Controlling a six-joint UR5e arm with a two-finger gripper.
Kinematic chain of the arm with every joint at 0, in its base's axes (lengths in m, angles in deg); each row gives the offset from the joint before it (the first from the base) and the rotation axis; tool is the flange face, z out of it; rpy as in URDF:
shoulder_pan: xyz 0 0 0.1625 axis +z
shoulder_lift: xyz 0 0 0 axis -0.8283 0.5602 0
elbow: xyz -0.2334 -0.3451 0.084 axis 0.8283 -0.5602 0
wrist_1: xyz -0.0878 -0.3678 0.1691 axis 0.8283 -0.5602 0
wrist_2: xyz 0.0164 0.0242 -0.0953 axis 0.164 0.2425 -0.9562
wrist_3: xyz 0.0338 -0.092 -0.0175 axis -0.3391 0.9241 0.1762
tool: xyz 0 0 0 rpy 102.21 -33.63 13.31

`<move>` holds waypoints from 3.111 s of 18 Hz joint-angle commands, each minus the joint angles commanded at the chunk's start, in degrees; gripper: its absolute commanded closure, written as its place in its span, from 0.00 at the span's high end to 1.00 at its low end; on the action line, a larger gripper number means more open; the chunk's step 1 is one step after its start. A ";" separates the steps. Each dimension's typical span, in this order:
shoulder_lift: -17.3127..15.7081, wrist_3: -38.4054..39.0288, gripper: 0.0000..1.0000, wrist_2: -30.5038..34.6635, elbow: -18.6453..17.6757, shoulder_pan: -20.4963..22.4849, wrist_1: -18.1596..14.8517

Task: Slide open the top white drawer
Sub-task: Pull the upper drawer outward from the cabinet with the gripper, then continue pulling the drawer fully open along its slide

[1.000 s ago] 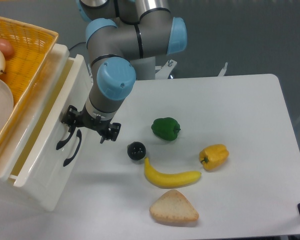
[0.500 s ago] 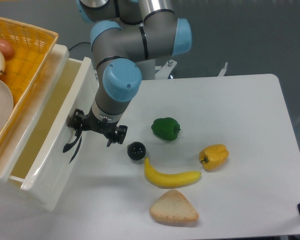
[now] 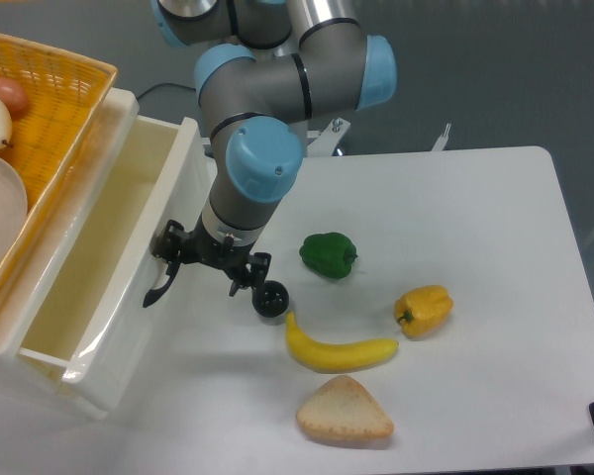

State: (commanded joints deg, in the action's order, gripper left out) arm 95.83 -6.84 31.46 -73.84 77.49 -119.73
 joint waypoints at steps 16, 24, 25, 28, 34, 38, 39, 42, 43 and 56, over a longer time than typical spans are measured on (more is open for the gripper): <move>0.88 -0.09 1.00 0.00 1.58 2.37 0.09; 0.79 -0.09 1.00 0.00 1.58 3.60 0.09; 0.70 -0.09 1.00 0.00 1.67 3.87 0.09; 0.62 -0.09 1.00 0.00 1.67 4.31 0.00; 0.70 -0.09 1.00 -0.09 1.85 4.92 0.70; 0.88 -0.52 1.00 -0.09 1.93 5.54 1.14; 0.88 -1.31 1.00 -0.09 1.93 5.63 1.06; 0.97 -2.02 1.00 -0.09 1.93 6.15 1.05; 1.14 -2.02 1.00 -0.17 1.93 6.50 1.05; 2.19 -1.67 1.00 -2.01 2.11 7.56 0.97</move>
State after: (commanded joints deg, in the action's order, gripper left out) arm 98.02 -8.51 29.45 -71.73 85.05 -118.76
